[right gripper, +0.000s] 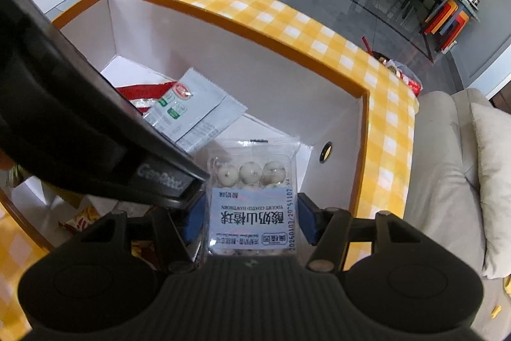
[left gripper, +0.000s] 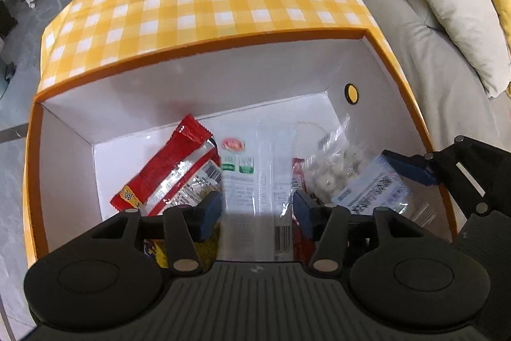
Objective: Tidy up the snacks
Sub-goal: 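Withdraw both open tools up out of the orange box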
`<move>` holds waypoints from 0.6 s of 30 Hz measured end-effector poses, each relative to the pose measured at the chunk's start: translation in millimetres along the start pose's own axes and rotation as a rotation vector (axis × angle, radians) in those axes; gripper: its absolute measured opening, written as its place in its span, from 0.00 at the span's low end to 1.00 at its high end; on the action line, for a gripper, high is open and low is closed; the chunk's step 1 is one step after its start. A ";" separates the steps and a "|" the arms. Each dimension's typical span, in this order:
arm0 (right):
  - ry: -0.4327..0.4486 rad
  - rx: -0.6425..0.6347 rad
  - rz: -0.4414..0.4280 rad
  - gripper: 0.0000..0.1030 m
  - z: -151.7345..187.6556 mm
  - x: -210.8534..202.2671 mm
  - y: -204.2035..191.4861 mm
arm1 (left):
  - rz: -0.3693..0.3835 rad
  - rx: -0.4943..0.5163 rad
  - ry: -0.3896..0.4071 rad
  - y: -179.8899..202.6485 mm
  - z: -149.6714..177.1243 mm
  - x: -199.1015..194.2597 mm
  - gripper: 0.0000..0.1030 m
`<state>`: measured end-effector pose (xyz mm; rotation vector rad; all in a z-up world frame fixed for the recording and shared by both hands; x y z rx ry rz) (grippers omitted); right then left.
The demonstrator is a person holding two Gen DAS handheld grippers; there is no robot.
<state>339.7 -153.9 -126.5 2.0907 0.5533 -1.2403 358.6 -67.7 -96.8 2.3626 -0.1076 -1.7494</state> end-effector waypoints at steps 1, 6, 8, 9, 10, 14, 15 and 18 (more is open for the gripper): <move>0.000 0.001 0.001 0.57 -0.3 0.4 0.8 | 0.002 0.001 0.005 -0.3 0.1 -1.1 0.70; 0.018 0.004 0.001 0.73 -1.9 -3.6 2.2 | 0.005 0.011 0.043 -3.3 1.8 -9.8 0.77; 0.019 0.011 0.002 0.73 -3.2 -5.6 2.0 | -0.001 0.009 0.053 -5.1 2.2 -13.2 0.78; 0.023 0.012 0.004 0.73 -4.0 -7.2 1.4 | 0.001 0.007 0.056 -6.2 2.3 -15.1 0.78; 0.028 0.012 0.006 0.73 -4.4 -8.7 0.7 | 0.002 0.004 0.060 -7.5 2.6 -18.1 0.78; 0.042 0.008 0.022 0.73 -6.1 -18.1 -2.2 | 0.000 0.005 0.104 -12.4 4.5 -35.4 0.78; 0.048 0.008 0.028 0.74 -6.7 -21.6 -2.3 | 0.000 0.008 0.119 -13.3 5.0 -41.1 0.78; 0.067 0.024 0.044 0.77 -7.4 -35.7 -2.3 | 0.005 0.016 0.178 -16.9 7.6 -62.3 0.78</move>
Point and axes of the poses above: each gripper's, at about its wrist camera, not at the fingertips, and x roughly the way its jaws point, y to its right, z to its underside, the point moved 1 cm from there along x, roughly the way its jaws point, and after that the axes turned 15 degrees about -x, right-handed, at the moved point
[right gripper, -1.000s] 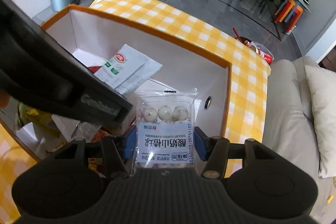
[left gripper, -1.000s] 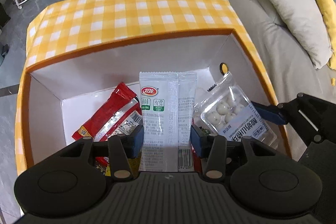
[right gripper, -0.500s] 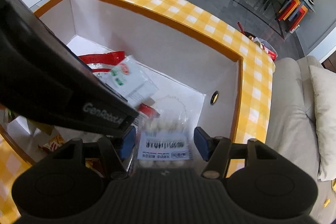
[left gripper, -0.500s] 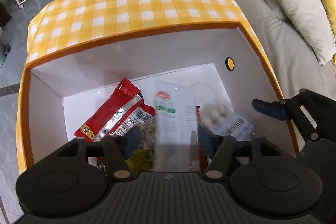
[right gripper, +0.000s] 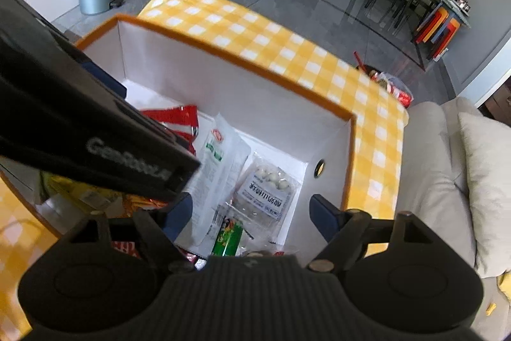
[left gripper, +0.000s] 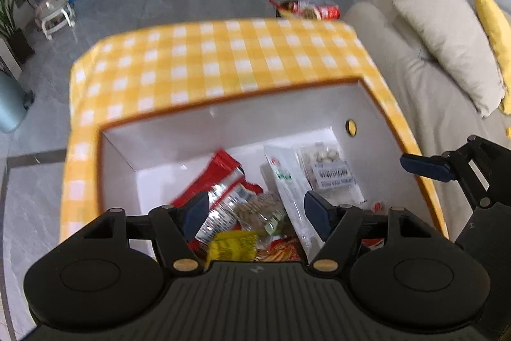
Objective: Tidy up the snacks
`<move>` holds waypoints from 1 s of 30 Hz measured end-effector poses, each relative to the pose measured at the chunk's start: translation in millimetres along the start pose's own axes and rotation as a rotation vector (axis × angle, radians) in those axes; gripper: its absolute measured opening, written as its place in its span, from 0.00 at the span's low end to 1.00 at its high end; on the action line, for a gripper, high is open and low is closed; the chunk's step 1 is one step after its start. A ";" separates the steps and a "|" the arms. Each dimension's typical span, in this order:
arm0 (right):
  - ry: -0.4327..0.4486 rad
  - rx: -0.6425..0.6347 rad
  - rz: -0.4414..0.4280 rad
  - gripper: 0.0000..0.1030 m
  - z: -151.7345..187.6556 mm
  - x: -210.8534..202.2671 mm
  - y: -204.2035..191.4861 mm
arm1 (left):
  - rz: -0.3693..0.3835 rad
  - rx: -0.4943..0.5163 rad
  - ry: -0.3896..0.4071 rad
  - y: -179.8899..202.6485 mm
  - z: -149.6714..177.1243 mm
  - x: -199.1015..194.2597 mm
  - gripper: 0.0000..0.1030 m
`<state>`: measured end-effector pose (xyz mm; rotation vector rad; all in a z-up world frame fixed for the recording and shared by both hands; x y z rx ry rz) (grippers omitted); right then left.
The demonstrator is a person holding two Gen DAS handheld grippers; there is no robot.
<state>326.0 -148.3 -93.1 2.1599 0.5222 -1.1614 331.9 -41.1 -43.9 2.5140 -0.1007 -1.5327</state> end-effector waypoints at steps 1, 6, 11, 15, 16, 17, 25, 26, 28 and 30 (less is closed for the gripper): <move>0.009 0.014 0.006 0.77 -0.9 -6.5 1.3 | 0.001 0.003 0.023 -1.2 -0.6 -8.4 0.78; 0.069 0.110 0.017 0.80 -4.1 -41.3 10.0 | 0.004 0.020 0.172 -9.7 1.3 -57.4 0.78; 0.164 0.238 0.000 0.88 -3.0 -85.8 15.4 | -0.012 0.051 0.346 -12.9 13.3 -106.8 0.78; 0.234 0.309 -0.019 0.92 3.8 -119.2 9.2 | -0.040 0.083 0.448 -12.8 31.3 -132.9 0.83; 0.250 0.322 -0.022 0.92 7.2 -126.4 5.9 | -0.046 0.090 0.463 -13.1 37.2 -137.6 0.85; 0.263 0.331 -0.024 0.92 10.0 -132.3 3.9 | -0.056 0.094 0.474 -13.2 43.9 -142.2 0.86; 0.329 0.331 0.031 0.92 43.5 -168.4 -39.2 | -0.105 0.036 0.512 -26.1 89.5 -158.9 0.86; 0.332 0.335 0.035 0.92 48.2 -170.7 -44.4 | -0.116 0.031 0.509 -27.7 95.0 -158.8 0.86; 0.337 0.347 0.043 0.92 59.7 -174.2 -53.9 | -0.128 0.019 0.495 -31.7 105.2 -160.8 0.86; 0.338 0.370 0.059 0.93 69.9 -176.2 -62.1 | -0.130 -0.002 0.486 -35.7 114.6 -160.6 0.86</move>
Point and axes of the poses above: each gripper's, at about its wrist camera, not at the fingertips, and x roughly the way its jaws point, y to its right, z to its underside, the point moved 1 cm from there along x, roughly the way its jaws point, and after that the axes turned 15 degrees about -x, right-handed, at the moved point
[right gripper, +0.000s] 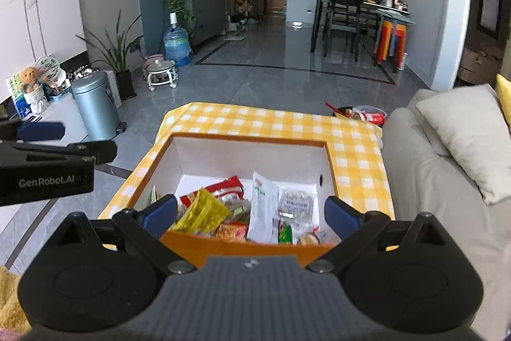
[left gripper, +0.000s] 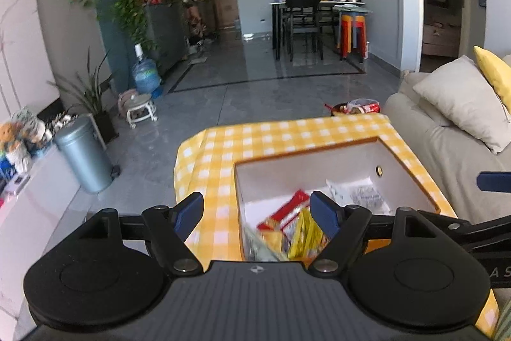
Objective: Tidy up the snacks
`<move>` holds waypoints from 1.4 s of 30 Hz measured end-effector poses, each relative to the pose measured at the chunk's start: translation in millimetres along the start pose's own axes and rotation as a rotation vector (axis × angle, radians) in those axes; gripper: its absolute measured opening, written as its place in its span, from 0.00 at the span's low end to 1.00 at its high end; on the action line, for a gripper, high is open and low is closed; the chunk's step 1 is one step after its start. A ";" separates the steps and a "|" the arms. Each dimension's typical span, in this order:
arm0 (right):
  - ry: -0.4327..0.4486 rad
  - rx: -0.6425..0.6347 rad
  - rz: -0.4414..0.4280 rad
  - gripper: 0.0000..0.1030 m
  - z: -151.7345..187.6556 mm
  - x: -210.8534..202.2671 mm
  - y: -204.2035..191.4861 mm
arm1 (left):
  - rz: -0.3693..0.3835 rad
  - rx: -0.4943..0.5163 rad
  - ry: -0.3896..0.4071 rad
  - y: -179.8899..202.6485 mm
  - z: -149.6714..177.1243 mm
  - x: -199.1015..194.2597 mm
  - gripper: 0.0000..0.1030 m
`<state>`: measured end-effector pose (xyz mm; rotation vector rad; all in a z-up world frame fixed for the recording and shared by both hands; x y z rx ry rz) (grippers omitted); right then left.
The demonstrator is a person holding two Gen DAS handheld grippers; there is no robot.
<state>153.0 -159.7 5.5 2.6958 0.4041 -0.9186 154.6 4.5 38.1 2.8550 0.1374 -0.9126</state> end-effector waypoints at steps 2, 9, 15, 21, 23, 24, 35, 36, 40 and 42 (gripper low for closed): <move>0.010 0.007 0.014 0.93 10.3 -4.3 -2.1 | -0.004 -0.030 -0.019 -4.4 8.8 -1.1 0.86; -0.011 0.028 0.018 0.93 31.3 -1.5 -8.1 | -0.028 -0.048 -0.069 -9.9 32.8 1.8 0.86; -0.025 0.026 0.021 0.93 34.5 0.5 -11.6 | -0.034 -0.029 -0.089 -5.6 40.8 2.6 0.86; -0.021 0.028 0.027 0.93 34.4 -0.7 -12.3 | -0.031 -0.018 -0.083 -4.1 40.5 1.4 0.86; -0.020 0.032 0.028 0.93 33.8 -2.6 -11.7 | -0.029 -0.017 -0.093 -4.5 41.1 1.9 0.86; -0.019 0.033 0.030 0.93 33.1 -3.3 -11.2 | -0.028 -0.018 -0.096 -4.6 41.5 1.6 0.86; -0.023 0.023 0.024 0.94 32.1 -4.3 -11.6 | -0.025 -0.018 -0.105 -5.0 40.1 1.8 0.86; -0.022 0.021 0.024 0.94 32.1 -4.4 -11.7 | -0.025 -0.021 -0.105 -5.5 39.7 1.9 0.86; -0.022 0.020 0.024 0.94 32.6 -4.7 -12.3 | -0.025 -0.023 -0.105 -5.5 39.5 1.3 0.86; -0.023 0.020 0.024 0.94 32.7 -5.0 -12.4 | -0.023 -0.022 -0.105 -5.7 39.5 1.7 0.86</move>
Point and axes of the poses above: each gripper's, at about its wrist camera, not at the fingertips, and x roughly the way its jaws point, y to its right, z to its underside, the point moved 1 cm from there along x, roughly the way its jaws point, and after that the axes turned 15 degrees about -x, right-handed, at the moved point
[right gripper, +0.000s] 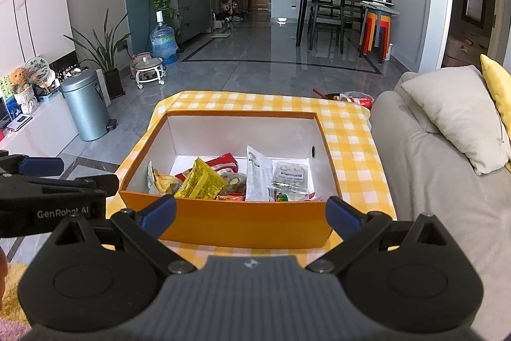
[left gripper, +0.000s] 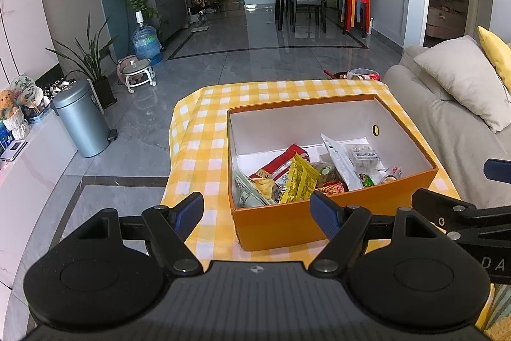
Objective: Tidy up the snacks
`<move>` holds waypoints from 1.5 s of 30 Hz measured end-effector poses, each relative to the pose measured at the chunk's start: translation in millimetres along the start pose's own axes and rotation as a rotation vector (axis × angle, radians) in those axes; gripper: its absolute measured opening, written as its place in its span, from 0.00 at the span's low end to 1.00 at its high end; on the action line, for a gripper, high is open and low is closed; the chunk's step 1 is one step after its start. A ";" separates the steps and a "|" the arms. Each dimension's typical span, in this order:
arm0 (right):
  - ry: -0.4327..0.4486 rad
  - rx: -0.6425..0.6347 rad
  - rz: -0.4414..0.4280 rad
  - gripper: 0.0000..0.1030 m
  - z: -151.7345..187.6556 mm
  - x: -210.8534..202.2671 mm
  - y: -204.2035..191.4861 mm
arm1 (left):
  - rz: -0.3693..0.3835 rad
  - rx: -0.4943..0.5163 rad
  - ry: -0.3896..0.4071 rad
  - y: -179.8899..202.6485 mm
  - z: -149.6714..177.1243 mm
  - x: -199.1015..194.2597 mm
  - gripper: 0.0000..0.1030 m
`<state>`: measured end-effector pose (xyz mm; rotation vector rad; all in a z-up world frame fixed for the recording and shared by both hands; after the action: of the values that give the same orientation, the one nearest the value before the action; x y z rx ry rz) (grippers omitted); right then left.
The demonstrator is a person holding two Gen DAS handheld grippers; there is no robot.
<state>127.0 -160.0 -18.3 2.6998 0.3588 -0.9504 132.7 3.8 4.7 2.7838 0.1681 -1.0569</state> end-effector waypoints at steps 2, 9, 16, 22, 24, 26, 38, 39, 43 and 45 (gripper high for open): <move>0.001 0.000 0.000 0.94 -0.1 0.0 0.0 | -0.001 0.001 -0.001 0.9 0.0 0.0 0.86; 0.007 0.004 0.006 0.94 0.2 -2.6 0.6 | 0.002 -0.005 -0.003 2.2 0.7 -1.1 0.86; 0.006 0.004 0.008 0.94 0.0 -3.7 1.0 | 0.004 -0.008 -0.003 4.5 1.1 -2.0 0.86; -0.001 0.004 0.005 0.94 1.3 -5.2 0.8 | 0.006 -0.010 -0.001 4.2 0.9 -2.1 0.86; 0.000 0.003 0.007 0.94 1.4 -5.2 0.6 | 0.006 -0.009 -0.002 4.0 0.9 -2.1 0.86; -0.002 0.001 0.007 0.94 1.3 -5.0 0.7 | 0.005 -0.007 -0.003 3.8 0.9 -1.9 0.86; -0.008 0.003 0.010 0.96 3.1 -7.5 -2.2 | 0.005 -0.009 0.002 11.0 3.6 -5.3 0.86; -0.008 0.003 0.010 0.96 3.5 -7.9 -2.5 | 0.003 -0.009 0.003 11.3 3.8 -5.4 0.86; -0.011 0.005 0.010 0.96 3.4 -7.6 -2.4 | 0.004 -0.012 0.000 13.1 4.3 -5.8 0.86; -0.014 0.005 0.011 0.96 3.6 -7.7 -3.2 | 0.001 -0.013 0.002 11.4 3.9 -5.4 0.86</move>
<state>118.1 -159.2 -16.6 2.6960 0.3387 -0.9677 128.0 -8.4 6.6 2.7737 0.1727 -1.0488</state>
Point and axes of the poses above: each gripper's, at about its wrist camera, not at the fingertips, and x roughly the way its jaws point, y to its right, z to its underside, the point moved 1 cm from there along x, roughly the way its jaws point, and after that the axes turned 15 degrees about -x, right-handed, at the moved point
